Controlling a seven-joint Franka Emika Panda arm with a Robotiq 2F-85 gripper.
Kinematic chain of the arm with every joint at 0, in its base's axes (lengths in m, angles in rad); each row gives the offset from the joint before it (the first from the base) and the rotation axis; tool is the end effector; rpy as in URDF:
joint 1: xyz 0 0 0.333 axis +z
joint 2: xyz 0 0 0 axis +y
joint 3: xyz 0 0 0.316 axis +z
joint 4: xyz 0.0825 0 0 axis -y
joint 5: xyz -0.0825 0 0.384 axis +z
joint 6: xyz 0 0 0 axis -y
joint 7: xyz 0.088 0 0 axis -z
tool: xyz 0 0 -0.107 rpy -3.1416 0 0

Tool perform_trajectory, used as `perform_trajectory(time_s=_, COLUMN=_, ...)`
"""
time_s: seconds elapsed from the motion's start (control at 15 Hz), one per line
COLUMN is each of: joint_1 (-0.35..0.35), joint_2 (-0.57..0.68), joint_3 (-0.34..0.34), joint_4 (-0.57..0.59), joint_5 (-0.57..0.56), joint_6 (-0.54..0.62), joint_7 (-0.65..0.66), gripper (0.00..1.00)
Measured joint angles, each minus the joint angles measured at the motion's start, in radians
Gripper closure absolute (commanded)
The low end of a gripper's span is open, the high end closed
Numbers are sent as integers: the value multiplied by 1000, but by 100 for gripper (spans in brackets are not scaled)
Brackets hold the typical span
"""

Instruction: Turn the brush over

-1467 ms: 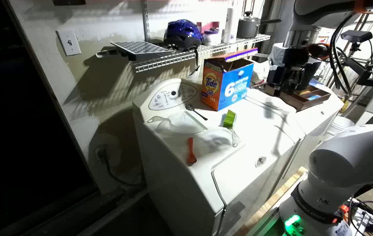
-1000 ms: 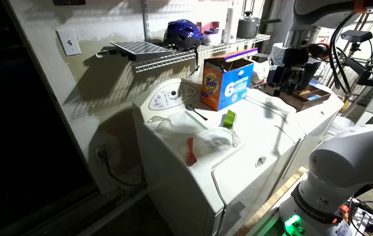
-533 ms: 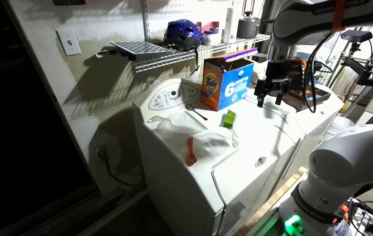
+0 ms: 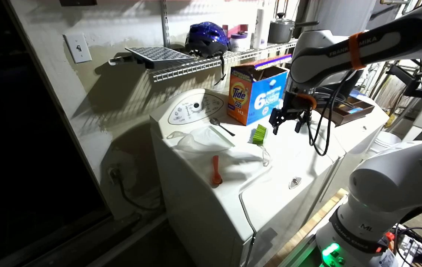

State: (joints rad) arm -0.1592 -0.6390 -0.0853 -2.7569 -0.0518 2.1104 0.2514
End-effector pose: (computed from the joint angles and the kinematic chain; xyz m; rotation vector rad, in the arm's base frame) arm 0.3260 -0.0814 0.3982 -3.0554 0.7027 0.0135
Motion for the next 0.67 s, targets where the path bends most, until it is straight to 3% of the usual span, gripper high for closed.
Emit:
perform_trajectory(time_s=0.2, joint_1=0, joint_2=72, joint_3=1, joint_4=-13, joint_5=14, joint_6=119, joint_7=12, gripper=0)
perform_trajectory(time_s=0.67, joint_1=-3, joint_2=79, joint_3=2, joint_4=-12, joint_5=14, joint_6=116, joint_7=10, gripper=0)
